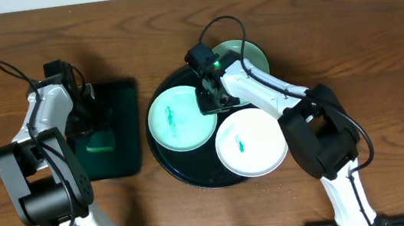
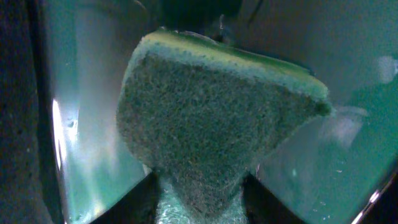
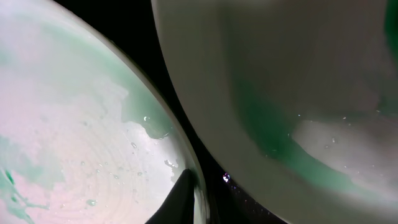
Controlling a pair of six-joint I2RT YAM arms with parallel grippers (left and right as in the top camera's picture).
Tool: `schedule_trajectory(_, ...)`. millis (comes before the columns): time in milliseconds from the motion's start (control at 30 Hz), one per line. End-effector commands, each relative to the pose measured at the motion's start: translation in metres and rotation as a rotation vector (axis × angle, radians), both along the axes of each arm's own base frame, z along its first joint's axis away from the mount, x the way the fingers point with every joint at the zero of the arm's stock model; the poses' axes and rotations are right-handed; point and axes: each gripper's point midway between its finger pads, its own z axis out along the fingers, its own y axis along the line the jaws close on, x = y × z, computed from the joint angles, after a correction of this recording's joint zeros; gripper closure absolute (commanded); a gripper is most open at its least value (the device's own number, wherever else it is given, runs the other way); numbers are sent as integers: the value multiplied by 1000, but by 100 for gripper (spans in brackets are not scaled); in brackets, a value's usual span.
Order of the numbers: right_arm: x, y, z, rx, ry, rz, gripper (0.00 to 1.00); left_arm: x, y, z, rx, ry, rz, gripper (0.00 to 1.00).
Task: Clean dirty plates on tray and stack at the side
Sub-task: 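Grasp the green sponge from the dark tray with the left gripper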
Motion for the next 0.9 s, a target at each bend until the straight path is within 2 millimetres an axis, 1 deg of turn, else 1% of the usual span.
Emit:
schedule_trajectory(0, -1, 3, -13, -19, 8, 16, 93, -9, -4, -10, -15, 36, 12, 74)
schedule_trajectory(67, -1, 3, -13, -19, 7, 16, 94, -8, -3, -10, -14, 34, 12, 85)
schedule_trajectory(133, -1, 3, -13, -19, 7, 16, 94, -8, -3, -10, -14, 33, 12, 92)
schedule_trajectory(233, -1, 3, -13, -19, 7, 16, 94, -10, -4, -8, -15, 38, 12, 93)
schedule_trajectory(300, -1, 3, -13, -19, 8, 16, 94, -8, -3, 0, -13, 33, 29, 93)
schedule_trajectory(367, -1, 4, -13, -18, 6, 16, 99, -3, -2, 15, -8, 10, 62, 93)
schedule_trajectory(400, -1, 4, -13, -17, 5, 16, 99, -1, -1, 22, -7, 0, 73, 93)
schedule_trajectory(467, -1, 4, -13, -18, 6, 16, 99, 3, -1, 43, -1, -31, 102, 93)
schedule_trajectory(500, -1, 4, -13, -17, 5, 16, 99, 5, -2, 57, 2, -53, 122, 93)
schedule_trajectory(533, -1, 4, -13, -17, 5, 16, 99, 9, -3, 77, 6, -98, 157, 93)
schedule_trajectory(600, -1, 4, -13, -17, 6, 16, 99, 10, -9, 100, 9, -157, 184, 93)
schedule_trajectory(633, -1, 4, -13, -17, 6, 16, 99, 10, -11, 108, 9, -177, 190, 93)
schedule_trajectory(667, -1, 4, -12, -10, 12, 16, 99, 8, -17, 119, 8, -204, 191, 93)
schedule_trajectory(767, -3, 4, -12, -3, 24, 16, 99, 2, -40, 139, -2, -233, 165, 93)
schedule_trajectory(867, -4, 4, -12, -5, 29, 15, 99, -2, -66, 142, -15, -225, 123, 93)
